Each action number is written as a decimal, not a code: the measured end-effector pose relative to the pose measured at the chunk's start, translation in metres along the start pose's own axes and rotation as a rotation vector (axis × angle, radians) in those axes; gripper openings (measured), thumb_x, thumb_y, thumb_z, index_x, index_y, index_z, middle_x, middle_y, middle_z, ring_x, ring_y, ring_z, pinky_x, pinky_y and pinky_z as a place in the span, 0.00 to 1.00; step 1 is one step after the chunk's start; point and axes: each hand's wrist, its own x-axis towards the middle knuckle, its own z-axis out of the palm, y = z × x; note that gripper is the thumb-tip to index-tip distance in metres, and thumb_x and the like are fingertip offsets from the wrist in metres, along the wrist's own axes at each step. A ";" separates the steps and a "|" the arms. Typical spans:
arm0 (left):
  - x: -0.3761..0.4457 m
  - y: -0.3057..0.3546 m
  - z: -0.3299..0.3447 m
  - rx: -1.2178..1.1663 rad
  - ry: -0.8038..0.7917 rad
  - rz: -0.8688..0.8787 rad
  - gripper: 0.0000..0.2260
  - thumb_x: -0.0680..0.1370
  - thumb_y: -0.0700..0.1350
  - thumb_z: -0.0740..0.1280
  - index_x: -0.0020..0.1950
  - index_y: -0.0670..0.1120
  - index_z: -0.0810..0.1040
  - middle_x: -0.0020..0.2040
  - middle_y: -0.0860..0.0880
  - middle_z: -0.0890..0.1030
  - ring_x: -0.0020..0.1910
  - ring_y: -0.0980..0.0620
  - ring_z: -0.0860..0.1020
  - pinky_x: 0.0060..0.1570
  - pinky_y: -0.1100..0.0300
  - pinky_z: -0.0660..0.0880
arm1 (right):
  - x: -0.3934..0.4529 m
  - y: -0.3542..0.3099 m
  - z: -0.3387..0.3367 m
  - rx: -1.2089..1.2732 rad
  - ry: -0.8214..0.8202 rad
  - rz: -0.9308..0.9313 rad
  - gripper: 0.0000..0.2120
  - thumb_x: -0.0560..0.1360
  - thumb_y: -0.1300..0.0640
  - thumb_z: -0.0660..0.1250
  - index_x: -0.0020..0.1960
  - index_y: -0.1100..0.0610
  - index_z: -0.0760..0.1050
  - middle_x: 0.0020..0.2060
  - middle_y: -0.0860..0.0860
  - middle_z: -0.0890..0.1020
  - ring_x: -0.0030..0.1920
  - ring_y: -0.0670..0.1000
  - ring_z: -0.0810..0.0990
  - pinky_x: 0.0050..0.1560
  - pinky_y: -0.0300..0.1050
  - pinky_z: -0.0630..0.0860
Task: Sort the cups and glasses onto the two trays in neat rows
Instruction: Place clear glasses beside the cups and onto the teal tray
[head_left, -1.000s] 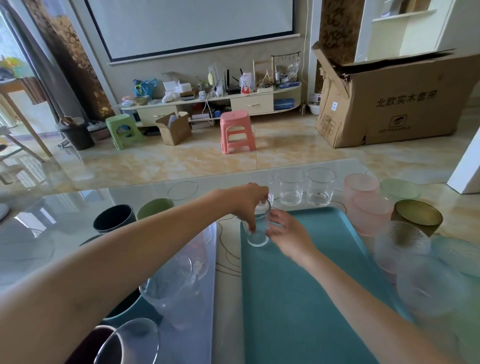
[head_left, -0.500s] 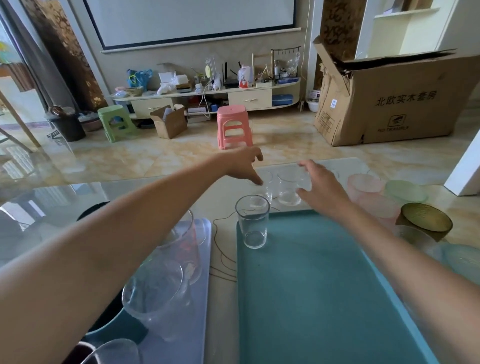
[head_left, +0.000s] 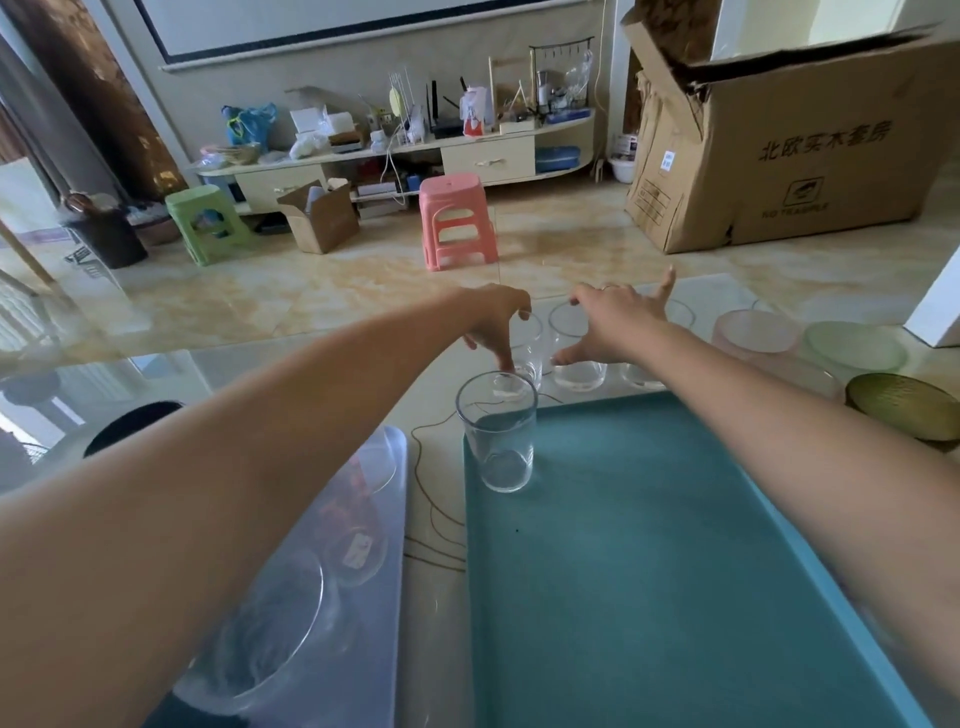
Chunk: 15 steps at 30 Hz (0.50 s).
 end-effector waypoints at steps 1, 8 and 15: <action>-0.002 -0.001 0.000 -0.027 0.025 -0.002 0.37 0.63 0.48 0.79 0.68 0.46 0.66 0.65 0.45 0.70 0.53 0.48 0.73 0.47 0.60 0.76 | -0.001 -0.001 0.000 0.033 0.013 -0.004 0.41 0.63 0.30 0.68 0.68 0.49 0.64 0.65 0.53 0.73 0.69 0.55 0.67 0.67 0.74 0.36; -0.045 0.002 -0.031 -0.392 0.225 -0.105 0.33 0.64 0.43 0.79 0.65 0.42 0.68 0.60 0.46 0.69 0.50 0.48 0.73 0.40 0.60 0.78 | -0.025 -0.004 -0.010 0.348 0.370 -0.091 0.37 0.62 0.38 0.74 0.66 0.49 0.67 0.63 0.53 0.76 0.68 0.54 0.69 0.74 0.60 0.47; -0.137 0.025 -0.079 -0.352 0.365 -0.066 0.36 0.60 0.49 0.80 0.64 0.45 0.68 0.58 0.45 0.72 0.49 0.48 0.74 0.52 0.52 0.78 | -0.114 -0.006 -0.052 0.556 0.376 -0.108 0.38 0.61 0.45 0.78 0.67 0.47 0.67 0.63 0.55 0.73 0.60 0.54 0.74 0.58 0.46 0.70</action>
